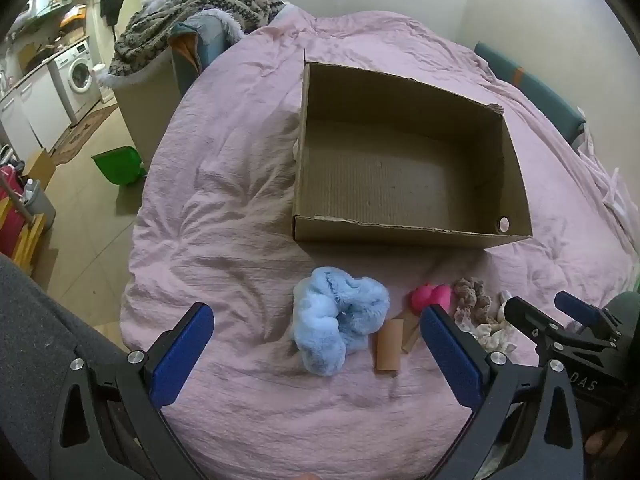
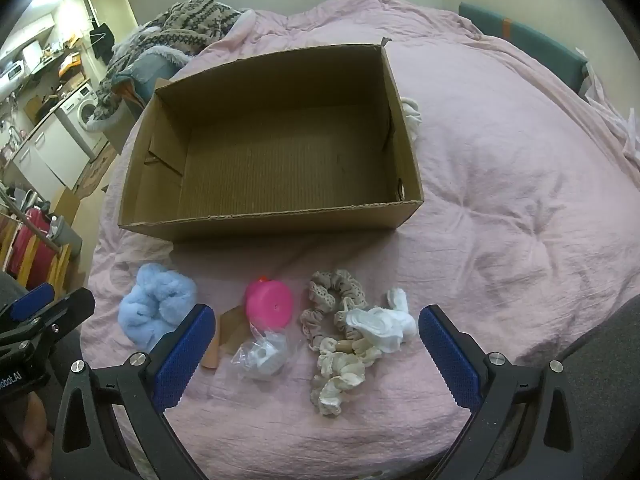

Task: Organize soft objects

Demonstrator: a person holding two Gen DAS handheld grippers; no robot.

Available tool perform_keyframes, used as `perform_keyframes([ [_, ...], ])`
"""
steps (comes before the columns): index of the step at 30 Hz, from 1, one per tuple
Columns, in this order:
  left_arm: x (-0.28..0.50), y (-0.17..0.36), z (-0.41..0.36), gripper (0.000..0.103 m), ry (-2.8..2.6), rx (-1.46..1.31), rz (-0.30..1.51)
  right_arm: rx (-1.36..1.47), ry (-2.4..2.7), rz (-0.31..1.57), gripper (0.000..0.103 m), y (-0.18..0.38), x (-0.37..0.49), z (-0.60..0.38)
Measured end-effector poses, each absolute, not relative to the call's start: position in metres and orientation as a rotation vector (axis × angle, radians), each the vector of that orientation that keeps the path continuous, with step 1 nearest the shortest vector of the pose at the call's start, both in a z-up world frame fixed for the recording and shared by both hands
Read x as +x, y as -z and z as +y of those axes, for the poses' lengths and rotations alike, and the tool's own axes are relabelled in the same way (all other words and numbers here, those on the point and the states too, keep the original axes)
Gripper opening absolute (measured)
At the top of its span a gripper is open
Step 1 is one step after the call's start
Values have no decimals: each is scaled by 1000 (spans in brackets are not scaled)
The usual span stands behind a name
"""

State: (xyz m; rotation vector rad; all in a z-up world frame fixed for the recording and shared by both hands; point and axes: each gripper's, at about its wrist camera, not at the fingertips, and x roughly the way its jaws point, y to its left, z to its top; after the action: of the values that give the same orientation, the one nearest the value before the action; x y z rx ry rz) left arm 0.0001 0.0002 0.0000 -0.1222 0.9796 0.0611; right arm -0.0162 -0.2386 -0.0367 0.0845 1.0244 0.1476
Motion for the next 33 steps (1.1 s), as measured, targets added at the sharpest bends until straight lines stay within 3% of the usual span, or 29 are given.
perform_keyframes([
  [33, 4, 8, 5, 103, -79, -129, 1005, 84, -146, 1028, 103, 37, -17, -235],
])
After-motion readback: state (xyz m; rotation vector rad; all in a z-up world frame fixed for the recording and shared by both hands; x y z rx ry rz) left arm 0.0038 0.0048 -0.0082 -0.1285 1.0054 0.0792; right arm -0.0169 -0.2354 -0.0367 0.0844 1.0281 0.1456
